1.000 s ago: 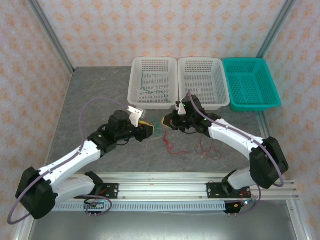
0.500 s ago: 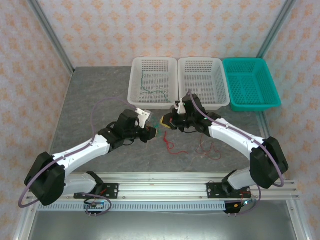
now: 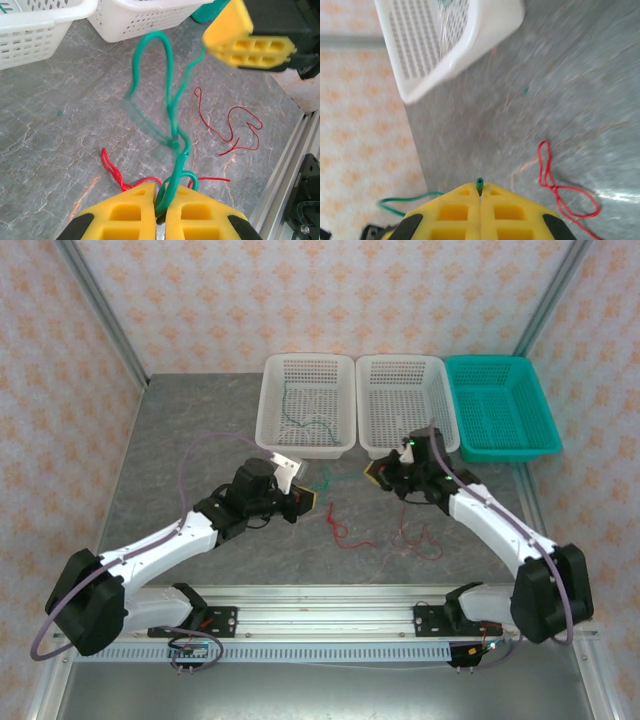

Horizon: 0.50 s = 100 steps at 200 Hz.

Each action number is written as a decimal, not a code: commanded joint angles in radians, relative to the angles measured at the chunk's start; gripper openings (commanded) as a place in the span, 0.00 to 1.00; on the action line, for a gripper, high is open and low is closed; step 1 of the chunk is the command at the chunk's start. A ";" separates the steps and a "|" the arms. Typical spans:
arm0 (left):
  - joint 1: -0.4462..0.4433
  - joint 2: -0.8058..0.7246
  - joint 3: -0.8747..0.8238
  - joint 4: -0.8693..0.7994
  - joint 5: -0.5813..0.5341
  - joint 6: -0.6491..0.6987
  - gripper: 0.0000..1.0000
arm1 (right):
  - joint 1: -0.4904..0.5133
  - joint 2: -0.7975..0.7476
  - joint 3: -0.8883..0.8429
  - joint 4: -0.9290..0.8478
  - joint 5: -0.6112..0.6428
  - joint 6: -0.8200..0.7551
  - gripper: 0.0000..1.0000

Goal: Untangle the cables

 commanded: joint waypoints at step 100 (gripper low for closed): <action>0.008 -0.071 -0.005 -0.175 -0.298 -0.011 0.00 | -0.394 -0.270 -0.185 -0.127 0.188 0.066 0.00</action>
